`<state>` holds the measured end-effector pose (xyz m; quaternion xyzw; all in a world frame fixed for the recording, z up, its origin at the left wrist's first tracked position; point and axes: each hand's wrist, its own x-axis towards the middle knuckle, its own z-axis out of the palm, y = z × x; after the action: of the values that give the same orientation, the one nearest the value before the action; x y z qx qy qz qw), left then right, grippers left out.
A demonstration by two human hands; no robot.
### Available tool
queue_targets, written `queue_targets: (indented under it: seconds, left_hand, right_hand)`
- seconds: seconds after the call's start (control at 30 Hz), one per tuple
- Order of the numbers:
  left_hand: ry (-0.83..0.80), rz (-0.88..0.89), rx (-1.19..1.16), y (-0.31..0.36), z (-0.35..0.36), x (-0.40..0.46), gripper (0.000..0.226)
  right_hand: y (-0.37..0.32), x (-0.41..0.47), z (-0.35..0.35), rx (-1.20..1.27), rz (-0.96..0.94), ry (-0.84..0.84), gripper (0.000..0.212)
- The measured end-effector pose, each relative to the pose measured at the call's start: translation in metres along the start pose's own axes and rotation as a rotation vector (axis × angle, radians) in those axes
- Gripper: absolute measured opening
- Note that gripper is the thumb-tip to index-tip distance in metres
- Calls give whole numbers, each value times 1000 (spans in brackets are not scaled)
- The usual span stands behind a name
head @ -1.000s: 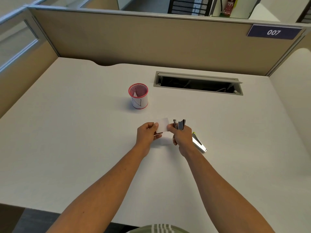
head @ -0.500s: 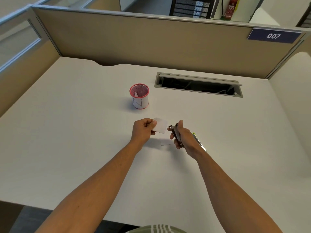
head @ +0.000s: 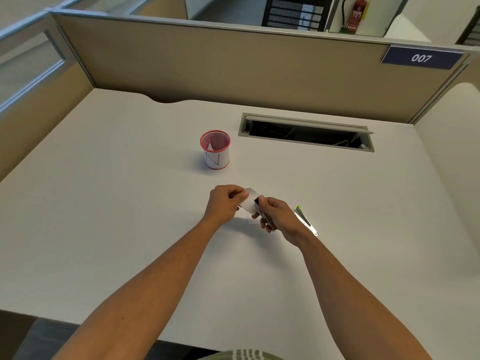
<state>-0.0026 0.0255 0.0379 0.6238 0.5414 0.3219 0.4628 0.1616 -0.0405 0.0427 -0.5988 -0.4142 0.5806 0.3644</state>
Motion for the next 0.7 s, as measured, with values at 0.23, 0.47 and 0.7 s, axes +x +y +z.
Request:
queue_targets:
  seconds: [0.23, 0.47, 0.7]
  left_hand:
    - [-55, -22, -19, 1, 2, 1, 17]
    - [-92, -46, -55, 1, 3, 3, 13]
    - [-109, -57, -73, 1, 3, 4, 11]
  right_hand:
    - [-3, 2, 2, -49, -31, 34, 36]
    - [1, 7, 3, -30, -49, 100, 32]
    - [6, 12, 12, -3, -44, 201, 28]
